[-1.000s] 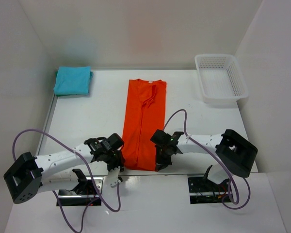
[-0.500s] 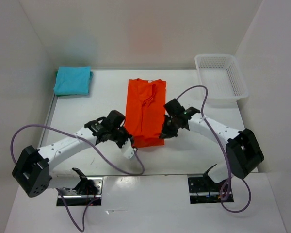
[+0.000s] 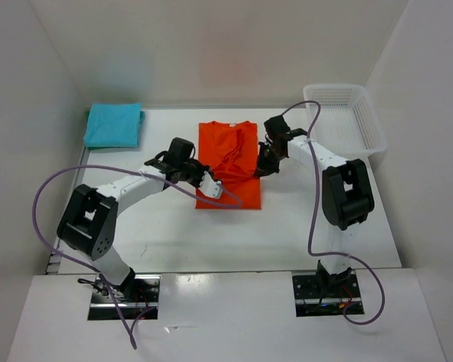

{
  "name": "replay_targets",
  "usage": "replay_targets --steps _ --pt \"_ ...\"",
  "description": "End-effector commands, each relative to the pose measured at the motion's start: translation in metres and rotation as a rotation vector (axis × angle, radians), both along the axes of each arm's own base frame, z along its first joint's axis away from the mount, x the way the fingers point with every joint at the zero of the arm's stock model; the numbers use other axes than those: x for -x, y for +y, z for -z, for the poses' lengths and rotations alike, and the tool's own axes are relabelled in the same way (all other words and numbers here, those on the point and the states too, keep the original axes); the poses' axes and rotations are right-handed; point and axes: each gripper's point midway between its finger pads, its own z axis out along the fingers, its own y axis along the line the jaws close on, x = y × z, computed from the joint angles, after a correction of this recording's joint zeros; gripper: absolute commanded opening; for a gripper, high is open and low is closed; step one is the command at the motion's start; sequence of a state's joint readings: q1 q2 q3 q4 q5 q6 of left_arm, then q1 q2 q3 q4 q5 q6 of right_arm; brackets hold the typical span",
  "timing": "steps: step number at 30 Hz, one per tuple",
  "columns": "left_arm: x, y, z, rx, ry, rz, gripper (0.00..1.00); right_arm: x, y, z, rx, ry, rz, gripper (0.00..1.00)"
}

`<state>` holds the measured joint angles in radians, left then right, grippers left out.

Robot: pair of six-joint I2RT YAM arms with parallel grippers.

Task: Fold and stack the t-shirts
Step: Fold the folded rectangular tshirt in 1/3 of the way

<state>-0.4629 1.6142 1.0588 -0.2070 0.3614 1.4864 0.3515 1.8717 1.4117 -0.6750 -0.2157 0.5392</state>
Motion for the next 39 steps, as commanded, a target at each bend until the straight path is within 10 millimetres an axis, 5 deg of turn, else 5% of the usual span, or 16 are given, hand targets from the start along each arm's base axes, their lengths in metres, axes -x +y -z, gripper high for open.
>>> replay_targets --steps 1,15,18,21,25,33,37,39 --pt "-0.028 -0.006 -0.01 0.059 -0.05 -0.02 0.09 -0.025 -0.004 -0.011 -0.021 -0.051 -0.053 0.0" --pt "-0.058 -0.016 0.014 0.087 -0.076 -0.029 0.15 -0.056 -0.007 0.026 -0.041 -0.01 -0.109 0.04" --pt "-0.065 -0.019 0.015 0.095 -0.092 -0.028 0.16 -0.063 -0.004 0.019 -0.048 -0.022 -0.123 0.12" --pt "-0.069 -0.015 0.023 0.094 -0.077 -0.045 0.23 -0.074 -0.007 0.019 -0.043 -0.036 -0.11 0.4" --pt "-0.079 -0.008 0.022 0.102 -0.107 -0.095 0.5 -0.099 -0.01 -0.002 -0.037 -0.114 -0.09 0.57" --pt "-0.116 0.022 -0.002 0.098 -0.243 -0.286 0.81 -0.142 -0.021 -0.053 0.026 -0.252 -0.044 0.58" --pt "-0.116 0.023 -0.049 0.133 -0.288 -0.296 0.82 -0.128 -0.026 -0.055 0.044 -0.233 -0.048 0.48" --pt "-0.093 0.025 -0.043 0.026 -0.238 -0.19 0.82 -0.111 -0.03 -0.062 0.046 -0.226 -0.048 0.46"
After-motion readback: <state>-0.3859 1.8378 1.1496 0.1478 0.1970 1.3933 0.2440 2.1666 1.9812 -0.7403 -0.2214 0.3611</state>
